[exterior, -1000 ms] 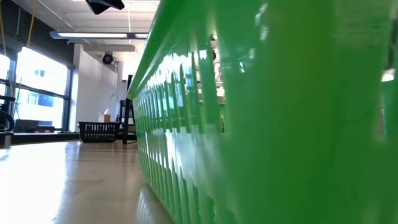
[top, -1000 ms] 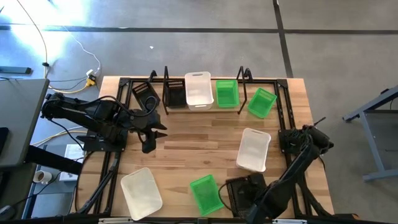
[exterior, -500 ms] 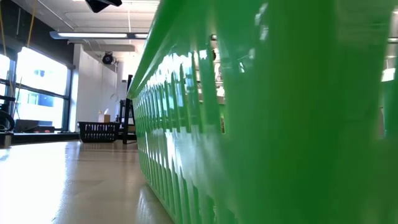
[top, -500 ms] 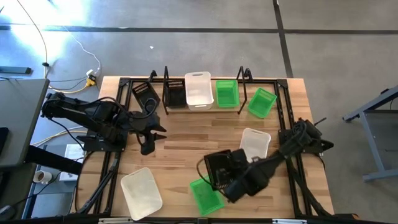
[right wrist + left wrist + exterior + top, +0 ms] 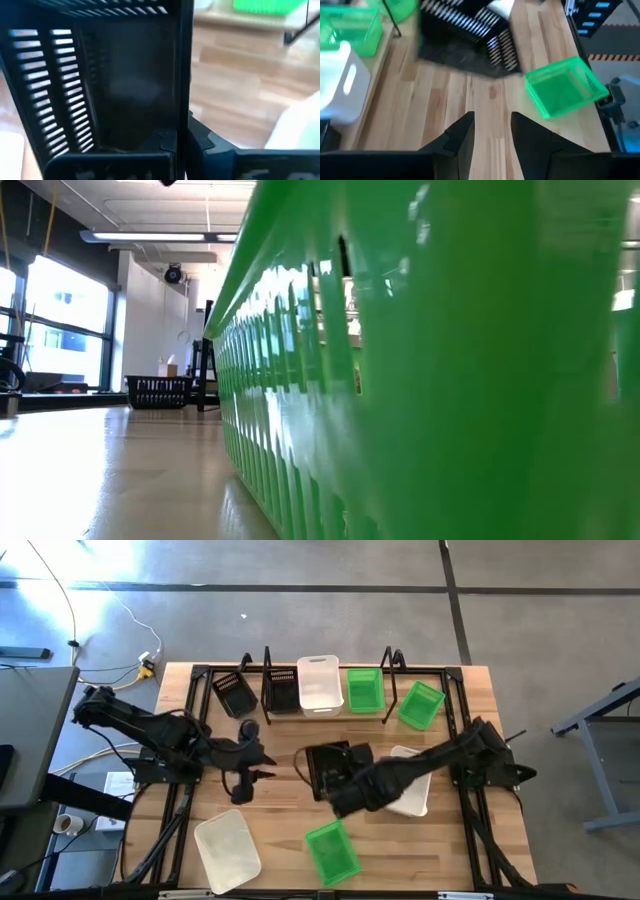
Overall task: Stack baskets on shelf by color
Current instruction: Stack the bottom black bin on top of the black bin on the shelf
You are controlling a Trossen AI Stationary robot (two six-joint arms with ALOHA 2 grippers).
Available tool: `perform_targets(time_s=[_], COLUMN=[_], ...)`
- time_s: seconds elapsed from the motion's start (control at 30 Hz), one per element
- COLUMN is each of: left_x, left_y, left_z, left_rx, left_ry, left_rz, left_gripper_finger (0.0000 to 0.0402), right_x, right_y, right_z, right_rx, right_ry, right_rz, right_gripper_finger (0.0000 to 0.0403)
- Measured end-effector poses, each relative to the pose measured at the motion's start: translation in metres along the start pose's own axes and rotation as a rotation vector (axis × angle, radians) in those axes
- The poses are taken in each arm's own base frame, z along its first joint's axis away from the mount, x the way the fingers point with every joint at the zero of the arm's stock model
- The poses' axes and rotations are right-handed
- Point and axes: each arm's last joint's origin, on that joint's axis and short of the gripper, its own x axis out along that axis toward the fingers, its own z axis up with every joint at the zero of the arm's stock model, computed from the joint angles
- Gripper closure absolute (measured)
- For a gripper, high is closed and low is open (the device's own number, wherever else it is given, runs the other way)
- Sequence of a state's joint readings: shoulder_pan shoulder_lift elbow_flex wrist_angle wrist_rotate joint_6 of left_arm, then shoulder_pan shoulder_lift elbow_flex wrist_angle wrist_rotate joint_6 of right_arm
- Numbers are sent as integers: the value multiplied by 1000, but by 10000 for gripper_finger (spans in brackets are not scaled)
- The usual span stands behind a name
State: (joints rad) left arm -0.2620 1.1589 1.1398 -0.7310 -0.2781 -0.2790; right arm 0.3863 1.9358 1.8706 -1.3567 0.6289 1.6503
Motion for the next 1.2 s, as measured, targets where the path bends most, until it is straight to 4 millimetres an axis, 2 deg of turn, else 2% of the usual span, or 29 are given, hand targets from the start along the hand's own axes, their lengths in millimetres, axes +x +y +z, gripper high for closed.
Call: perform_targets(time_s=[0.3,0.67,0.93,1.2], left_x=[33,63,78,79], left_y=[-15,-23,-26,-26], left_z=[-1,-3,-5,-1], left_rx=[95,212,312,330], left_ry=[33,72,87,50], left_rz=[86,163,213,260], left_gripper_finger=[282,282,282,282], right_x=[24,35,42,46], right_y=[6,11,16,17], right_z=[35,53,65,72], right_rx=[-10,5,-1,5], right_ry=[-33,-64,-72,-76], right_rz=[3,30,74,88], right_gripper_finger=[403,403,403,403])
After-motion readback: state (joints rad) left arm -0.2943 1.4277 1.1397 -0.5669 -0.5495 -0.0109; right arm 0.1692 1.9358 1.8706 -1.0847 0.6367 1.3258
